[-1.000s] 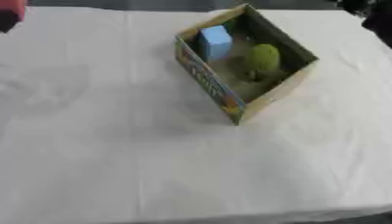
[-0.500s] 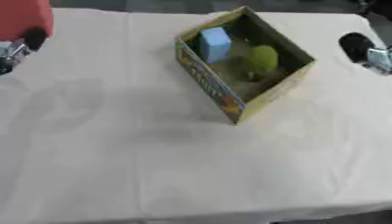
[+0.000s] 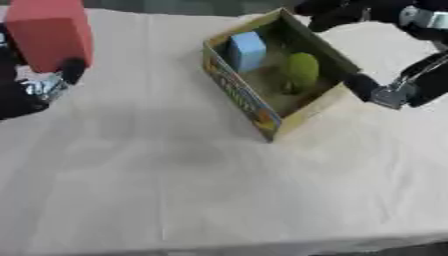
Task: Pick up the objects with one hand, pass them to the other hand, and then place them into the box on the other side of the table.
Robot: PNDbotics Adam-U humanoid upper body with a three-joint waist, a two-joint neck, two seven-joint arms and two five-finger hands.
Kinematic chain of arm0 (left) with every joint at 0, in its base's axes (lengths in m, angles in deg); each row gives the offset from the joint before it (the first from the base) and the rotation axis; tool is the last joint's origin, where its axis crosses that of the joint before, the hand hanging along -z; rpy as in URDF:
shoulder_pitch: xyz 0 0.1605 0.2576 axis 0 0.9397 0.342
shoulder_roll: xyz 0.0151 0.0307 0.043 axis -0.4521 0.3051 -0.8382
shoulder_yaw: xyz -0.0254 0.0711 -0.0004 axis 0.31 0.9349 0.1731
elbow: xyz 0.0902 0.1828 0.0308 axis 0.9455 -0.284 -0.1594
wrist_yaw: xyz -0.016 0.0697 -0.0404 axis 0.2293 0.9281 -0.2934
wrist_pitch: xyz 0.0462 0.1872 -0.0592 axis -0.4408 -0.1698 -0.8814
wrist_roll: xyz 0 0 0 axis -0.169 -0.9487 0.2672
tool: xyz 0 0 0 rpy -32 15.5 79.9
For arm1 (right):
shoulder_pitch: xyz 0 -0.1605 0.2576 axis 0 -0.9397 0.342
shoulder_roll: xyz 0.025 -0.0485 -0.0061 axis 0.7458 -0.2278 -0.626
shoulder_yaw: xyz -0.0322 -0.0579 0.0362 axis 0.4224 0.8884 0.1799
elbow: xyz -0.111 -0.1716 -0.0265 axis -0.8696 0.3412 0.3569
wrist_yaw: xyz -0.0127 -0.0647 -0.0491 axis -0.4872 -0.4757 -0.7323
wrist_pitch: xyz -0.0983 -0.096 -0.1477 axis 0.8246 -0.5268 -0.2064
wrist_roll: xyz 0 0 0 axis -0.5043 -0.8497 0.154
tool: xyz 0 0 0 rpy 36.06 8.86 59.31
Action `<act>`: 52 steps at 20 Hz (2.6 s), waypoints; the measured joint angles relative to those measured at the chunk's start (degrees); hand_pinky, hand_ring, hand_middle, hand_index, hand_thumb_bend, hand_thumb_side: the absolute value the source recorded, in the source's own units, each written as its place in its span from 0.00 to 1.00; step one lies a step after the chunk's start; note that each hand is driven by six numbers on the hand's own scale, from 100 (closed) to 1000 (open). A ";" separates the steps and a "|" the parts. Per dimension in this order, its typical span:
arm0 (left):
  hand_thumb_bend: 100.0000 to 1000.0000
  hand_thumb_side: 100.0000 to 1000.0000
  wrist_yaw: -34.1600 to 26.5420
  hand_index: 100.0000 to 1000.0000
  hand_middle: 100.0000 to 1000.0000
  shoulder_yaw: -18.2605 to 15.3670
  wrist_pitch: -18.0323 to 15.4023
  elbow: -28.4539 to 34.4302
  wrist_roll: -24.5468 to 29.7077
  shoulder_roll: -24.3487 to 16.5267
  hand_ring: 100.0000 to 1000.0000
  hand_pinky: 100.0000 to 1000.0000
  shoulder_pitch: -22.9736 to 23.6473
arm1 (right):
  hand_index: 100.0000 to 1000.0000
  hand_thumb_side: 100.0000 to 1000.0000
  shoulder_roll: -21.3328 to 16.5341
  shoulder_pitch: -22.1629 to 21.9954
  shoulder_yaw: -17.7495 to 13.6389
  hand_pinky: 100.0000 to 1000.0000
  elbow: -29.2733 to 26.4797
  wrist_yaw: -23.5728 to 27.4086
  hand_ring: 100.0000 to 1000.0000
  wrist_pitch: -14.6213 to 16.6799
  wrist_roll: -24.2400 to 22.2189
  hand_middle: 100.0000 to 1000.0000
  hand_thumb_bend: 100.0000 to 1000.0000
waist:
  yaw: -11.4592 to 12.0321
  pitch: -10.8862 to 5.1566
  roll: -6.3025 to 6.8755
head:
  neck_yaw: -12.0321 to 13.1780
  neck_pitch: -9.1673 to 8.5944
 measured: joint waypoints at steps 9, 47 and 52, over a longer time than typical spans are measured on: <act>0.00 0.38 3.66 0.46 0.41 1.82 -3.11 -0.74 0.79 1.51 0.32 0.40 1.27 | 1.00 0.13 -0.20 1.80 5.42 0.95 0.00 -3.26 1.00 0.62 -1.32 1.00 0.00 | 0.55 0.00 0.02 | -1.23 0.52; 0.00 0.26 23.53 0.46 0.41 3.03 -18.41 -10.12 -13.40 7.61 0.33 0.40 5.24 | 0.99 0.50 31.69 31.77 11.15 0.91 -0.01 0.11 1.00 -23.24 -33.09 0.72 0.33 | -4.12 0.00 -3.37 | 4.33 0.53; 0.00 0.24 24.78 0.46 0.41 3.10 -19.10 -11.04 -13.64 8.26 0.33 0.40 5.25 | 1.00 0.58 33.79 32.93 12.48 0.90 0.89 -2.54 1.00 -23.19 -33.05 0.59 0.36 | -2.83 -0.10 -3.97 | 3.58 0.53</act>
